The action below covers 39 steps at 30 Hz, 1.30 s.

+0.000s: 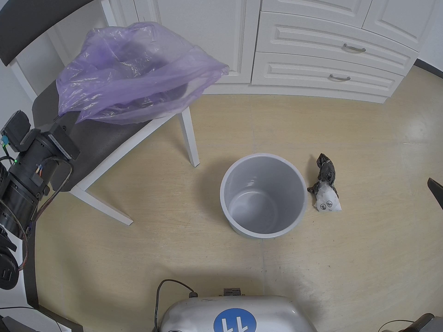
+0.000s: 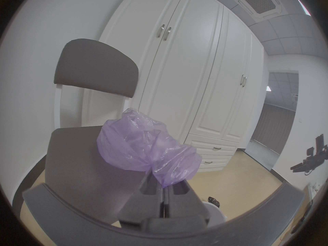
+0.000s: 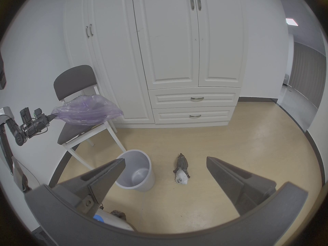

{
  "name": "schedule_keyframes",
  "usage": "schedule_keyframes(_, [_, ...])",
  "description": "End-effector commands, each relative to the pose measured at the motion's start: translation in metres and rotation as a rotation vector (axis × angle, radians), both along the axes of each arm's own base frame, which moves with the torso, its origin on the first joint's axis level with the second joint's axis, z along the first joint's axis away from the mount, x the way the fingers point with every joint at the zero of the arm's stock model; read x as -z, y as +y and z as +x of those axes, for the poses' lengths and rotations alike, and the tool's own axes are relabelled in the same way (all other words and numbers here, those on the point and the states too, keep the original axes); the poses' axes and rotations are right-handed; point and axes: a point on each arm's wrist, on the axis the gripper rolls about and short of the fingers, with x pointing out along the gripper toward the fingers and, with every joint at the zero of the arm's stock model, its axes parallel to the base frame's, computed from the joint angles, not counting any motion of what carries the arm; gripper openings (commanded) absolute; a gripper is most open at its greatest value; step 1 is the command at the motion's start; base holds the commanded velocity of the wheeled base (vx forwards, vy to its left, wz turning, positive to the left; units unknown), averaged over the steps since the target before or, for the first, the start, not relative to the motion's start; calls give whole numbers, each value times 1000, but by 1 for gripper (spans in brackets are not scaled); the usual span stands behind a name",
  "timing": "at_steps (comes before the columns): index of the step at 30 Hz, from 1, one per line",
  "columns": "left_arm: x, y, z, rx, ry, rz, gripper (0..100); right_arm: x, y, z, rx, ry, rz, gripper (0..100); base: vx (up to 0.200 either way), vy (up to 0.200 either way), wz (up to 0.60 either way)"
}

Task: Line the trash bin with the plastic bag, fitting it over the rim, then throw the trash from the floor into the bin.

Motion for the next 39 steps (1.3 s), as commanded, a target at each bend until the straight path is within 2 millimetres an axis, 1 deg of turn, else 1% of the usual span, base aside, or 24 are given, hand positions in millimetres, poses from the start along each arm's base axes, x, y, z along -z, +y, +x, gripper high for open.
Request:
schedule_keyframes(1, [-1, -5, -5, 30, -7, -1, 0, 0, 0, 4, 2, 15, 0, 100, 0, 0, 0])
schedule_keyframes(5, [-3, -5, -6, 29, -15, -3, 0, 0, 0, 6, 0, 21, 16, 100, 0, 0, 0])
schedule_keyframes(6, [-7, -2, -11, 21, -33, -15, 0, 1, 1, 12, -10, 37, 27, 100, 0, 0, 0])
schedule_keyframes(10, [-9, -2, -13, 10, -45, -13, 0, 1, 6, 16, -38, 33, 43, 100, 0, 0, 0])
schedule_keyframes(15, [-7, -13, -13, 12, -46, 34, 0, 0, 18, 21, -41, 22, 79, 100, 0, 0, 0])
schedule_keyframes(18, [-7, -17, -14, 0, -46, 50, 0, 4, 25, 22, -45, 24, 84, 100, 0, 0, 0])
schedule_keyframes(20, [-6, -20, -17, -9, -49, 73, 0, 9, 31, 24, -65, 37, 78, 100, 0, 0, 0])
schedule_keyframes(22, [-5, -27, -21, 5, -47, 87, 0, 9, 34, 27, -74, 26, 82, 100, 0, 0, 0])
schedule_keyframes(25, [-6, -32, -25, 6, -47, 76, 0, 8, 37, 32, -81, 9, 114, 100, 0, 0, 0])
schedule_keyframes(28, [-7, -32, -28, 8, -52, 74, 0, 7, 39, 35, -81, 7, 137, 100, 0, 0, 0])
schedule_keyframes(29, [-11, -30, -32, 12, -69, 63, 0, 10, 42, 39, -84, 23, 152, 100, 0, 0, 0])
schedule_keyframes(31, [-11, -30, -32, 14, -72, 61, 0, 10, 42, 39, -83, 26, 151, 100, 0, 0, 0])
schedule_keyframes(32, [-14, -29, -36, 21, -86, 55, 0, 14, 44, 41, -94, 41, 149, 100, 0, 0, 0])
schedule_keyframes(33, [-15, -29, -38, 26, -91, 50, 0, 13, 45, 42, -95, 41, 149, 100, 0, 0, 0])
schedule_keyframes(39, [-16, -29, -40, 35, -97, 47, 0, 13, 44, 41, -94, 34, 151, 100, 0, 0, 0])
